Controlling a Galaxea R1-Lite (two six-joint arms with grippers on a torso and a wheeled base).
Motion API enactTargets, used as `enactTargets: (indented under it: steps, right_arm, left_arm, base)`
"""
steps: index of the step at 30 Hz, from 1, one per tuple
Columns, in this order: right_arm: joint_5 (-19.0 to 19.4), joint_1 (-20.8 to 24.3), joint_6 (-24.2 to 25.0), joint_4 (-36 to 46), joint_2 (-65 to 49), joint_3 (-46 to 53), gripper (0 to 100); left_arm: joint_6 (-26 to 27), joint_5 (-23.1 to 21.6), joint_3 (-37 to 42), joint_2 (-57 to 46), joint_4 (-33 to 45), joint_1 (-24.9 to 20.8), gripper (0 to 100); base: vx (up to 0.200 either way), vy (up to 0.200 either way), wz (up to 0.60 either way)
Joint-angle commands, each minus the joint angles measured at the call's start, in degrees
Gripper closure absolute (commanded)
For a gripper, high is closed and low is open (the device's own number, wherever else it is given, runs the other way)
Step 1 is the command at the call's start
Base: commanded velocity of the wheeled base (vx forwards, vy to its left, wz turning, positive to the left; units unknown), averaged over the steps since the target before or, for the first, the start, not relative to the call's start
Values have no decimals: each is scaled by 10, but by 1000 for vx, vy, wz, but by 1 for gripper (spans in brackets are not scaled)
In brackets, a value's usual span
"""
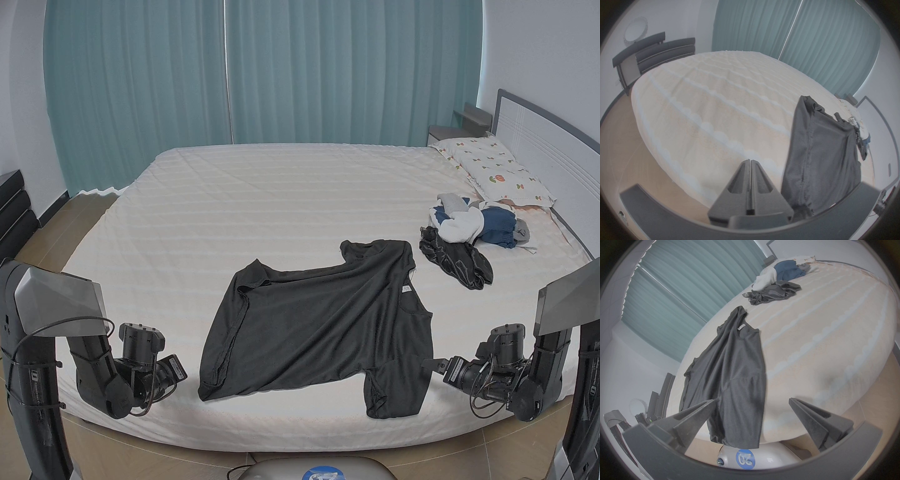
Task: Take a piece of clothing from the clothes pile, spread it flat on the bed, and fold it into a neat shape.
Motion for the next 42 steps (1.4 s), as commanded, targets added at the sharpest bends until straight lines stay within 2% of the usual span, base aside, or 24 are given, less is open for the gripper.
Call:
enactTargets:
  steps: [1,5,6,12,17,23,32,33,37,42]
  right_arm:
    - [0,11,0,-33,35,14,0]
    - [0,12,-1,-72,60,24,0]
    - [0,12,-1,-83,64,27,0]
    - [0,20,-4,-93,65,35,0]
    - [0,20,-4,-93,64,35,0]
    - [0,20,-4,-95,61,38,0]
    - [0,20,-4,-95,62,38,0]
    - [0,20,-4,-95,62,38,0]
    - [0,27,-4,-95,66,39,0]
    - [1,34,-4,-95,69,38,0]
  left_arm:
    - [-12,-34,9,-22,-5,5,100]
    - [-41,-75,6,-28,-7,-20,100]
    - [-42,-80,4,-28,-7,-28,0]
    - [-39,-74,-3,-27,-7,-81,0]
    - [-31,-71,-14,-20,-7,-106,0]
    - [4,-68,-14,-2,-7,-116,0]
    - [49,-26,-1,12,-5,-115,0]
    - [49,-26,-1,12,-5,-115,100]
    - [44,-14,-9,12,-7,-107,100]
    - [41,25,-8,11,-8,-74,100]
  base:
    - [0,0,0]
    - [0,0,0]
    - [0,0,0]
    - [0,0,0]
    - [0,0,0]
    - [0,0,0]
    - [0,0,0]
    - [0,0,0]
    - [0,0,0]
    - [0,0,0]
